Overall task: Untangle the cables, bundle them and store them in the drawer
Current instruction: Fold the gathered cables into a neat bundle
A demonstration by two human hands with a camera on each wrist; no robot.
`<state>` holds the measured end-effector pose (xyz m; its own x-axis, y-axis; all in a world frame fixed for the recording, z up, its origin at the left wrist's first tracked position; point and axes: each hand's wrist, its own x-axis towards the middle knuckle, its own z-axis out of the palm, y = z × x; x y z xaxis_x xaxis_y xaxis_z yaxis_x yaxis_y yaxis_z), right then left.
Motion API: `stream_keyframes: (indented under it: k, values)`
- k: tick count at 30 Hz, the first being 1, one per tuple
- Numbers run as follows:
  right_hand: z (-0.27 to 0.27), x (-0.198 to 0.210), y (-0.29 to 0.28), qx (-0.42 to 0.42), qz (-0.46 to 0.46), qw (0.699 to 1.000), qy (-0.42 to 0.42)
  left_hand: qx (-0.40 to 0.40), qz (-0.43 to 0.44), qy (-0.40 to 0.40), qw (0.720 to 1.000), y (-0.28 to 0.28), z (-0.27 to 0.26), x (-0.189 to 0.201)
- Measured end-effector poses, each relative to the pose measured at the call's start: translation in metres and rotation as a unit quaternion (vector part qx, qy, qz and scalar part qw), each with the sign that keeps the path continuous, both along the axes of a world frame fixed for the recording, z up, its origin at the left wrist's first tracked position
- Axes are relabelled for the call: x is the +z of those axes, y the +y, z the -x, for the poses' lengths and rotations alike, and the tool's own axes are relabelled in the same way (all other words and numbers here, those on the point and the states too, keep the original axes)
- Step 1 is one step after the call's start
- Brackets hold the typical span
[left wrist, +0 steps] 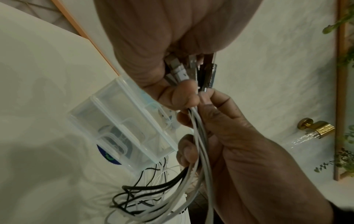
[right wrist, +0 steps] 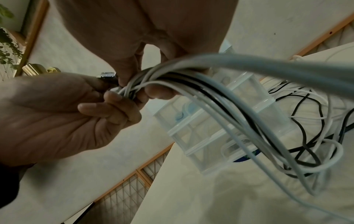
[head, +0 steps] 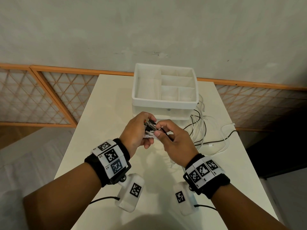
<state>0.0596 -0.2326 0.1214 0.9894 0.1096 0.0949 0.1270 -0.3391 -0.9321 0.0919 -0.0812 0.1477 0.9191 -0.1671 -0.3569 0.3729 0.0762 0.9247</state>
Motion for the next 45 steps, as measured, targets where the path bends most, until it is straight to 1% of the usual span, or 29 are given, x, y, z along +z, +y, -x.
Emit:
stream_keyframes:
  k: [2,4,6,9,10,11,13,14,15,16,17,18,19,20,21,22,24,25,27,29,30,32,35,37,40,42,43,44,45]
  values:
    - [-0.001,0.0,0.0,-0.002,0.019,1.0,-0.002,-0.023,-0.012,-0.023,0.999,-0.001,0.002,0.0]
    - [-0.002,0.002,-0.001,0.0,0.033,0.999,0.006,-0.028,-0.077,-0.073,0.994,-0.004,0.005,-0.001]
    - [-0.001,0.005,0.001,0.006,0.028,0.999,0.015,-0.003,-0.116,-0.107,0.988,-0.006,0.008,-0.002]
    - [0.0,0.006,0.0,0.022,-0.04,0.997,0.064,0.05,-0.109,-0.108,0.987,-0.005,0.006,-0.005]
    - [0.0,0.004,-0.003,0.034,-0.043,0.995,0.087,0.071,-0.107,-0.106,0.986,-0.004,0.004,-0.004]
    - [0.0,0.002,-0.007,0.048,-0.013,0.994,0.1,0.087,-0.104,-0.101,0.986,-0.002,0.002,-0.004]
    - [-0.001,-0.003,-0.016,0.053,0.125,0.987,0.087,0.088,-0.089,-0.078,0.989,0.005,-0.001,-0.003]
    - [-0.003,-0.006,-0.022,0.037,0.173,0.981,0.075,0.075,-0.088,-0.062,0.991,0.01,-0.002,-0.004]
    - [-0.003,-0.009,-0.026,0.014,0.19,0.979,0.068,0.054,-0.106,-0.04,0.992,0.014,-0.003,-0.004]
    - [-0.004,-0.012,-0.03,-0.006,0.184,0.981,0.062,0.028,-0.153,-0.022,0.988,0.018,-0.004,-0.006]
    - [-0.004,-0.013,-0.031,-0.015,0.178,0.982,0.057,-0.001,-0.231,-0.02,0.973,0.021,-0.004,-0.008]
    - [-0.004,-0.013,-0.03,-0.007,0.179,0.983,0.049,-0.02,-0.312,-0.048,0.949,0.023,-0.004,-0.009]
    - [-0.005,-0.012,-0.028,0.009,0.192,0.981,0.041,-0.028,-0.362,-0.098,0.926,0.021,-0.003,-0.004]
    - [-0.005,-0.01,-0.025,0.022,0.206,0.978,0.032,-0.04,-0.367,-0.159,0.916,0.016,-0.002,0.002]
    - [-0.005,-0.006,-0.021,0.033,0.216,0.976,0.018,-0.069,-0.347,-0.203,0.913,0.008,0.001,0.009]
    - [-0.006,-0.002,-0.015,0.038,0.222,0.974,-0.006,-0.114,-0.324,-0.227,0.911,0.0,0.003,0.013]
    - [-0.009,0.009,-0.006,0.045,0.231,0.97,-0.062,-0.2,-0.308,-0.228,0.902,-0.015,0.01,0.016]
    - [-0.01,0.015,-0.004,0.038,0.223,0.971,-0.075,-0.211,-0.311,-0.224,0.899,-0.02,0.012,0.015]
    - [-0.01,0.023,-0.007,0.026,0.126,0.989,-0.067,-0.198,-0.334,-0.218,0.896,-0.02,0.011,0.011]
    - [-0.007,0.025,-0.018,0.041,0.031,0.998,-0.032,-0.176,-0.376,-0.216,0.884,-0.014,0.007,0.013]
    - [-0.005,0.021,-0.025,0.048,0.008,0.999,-0.014,-0.157,-0.387,-0.211,0.884,-0.01,0.004,0.016]
    - [-0.003,0.007,-0.038,0.031,0.021,0.999,0.017,-0.114,-0.362,-0.198,0.904,-0.001,-0.003,0.025]
    - [-0.001,-0.023,-0.056,-0.04,0.098,0.993,0.059,-0.051,-0.237,-0.157,0.957,0.009,-0.011,0.045]
    - [0.001,-0.038,-0.064,-0.067,0.157,0.98,0.104,-0.042,-0.167,-0.127,0.977,0.011,-0.012,0.058]
    - [-0.002,-0.054,-0.072,-0.061,0.295,0.944,0.132,-0.061,-0.107,-0.117,0.985,0.013,-0.011,0.07]
    - [-0.011,-0.057,-0.079,-0.1,0.338,0.923,0.152,-0.078,-0.103,-0.121,0.984,0.017,-0.011,0.073]
    - [-0.016,-0.052,-0.083,-0.127,0.347,0.916,0.158,-0.086,-0.124,-0.125,0.981,0.02,-0.011,0.071]
    - [-0.02,-0.043,-0.088,-0.155,0.35,0.913,0.141,-0.096,-0.168,-0.132,0.972,0.025,-0.013,0.067]
    - [-0.023,-0.027,-0.092,-0.195,0.335,0.916,0.106,-0.105,-0.231,-0.142,0.957,0.031,-0.015,0.061]
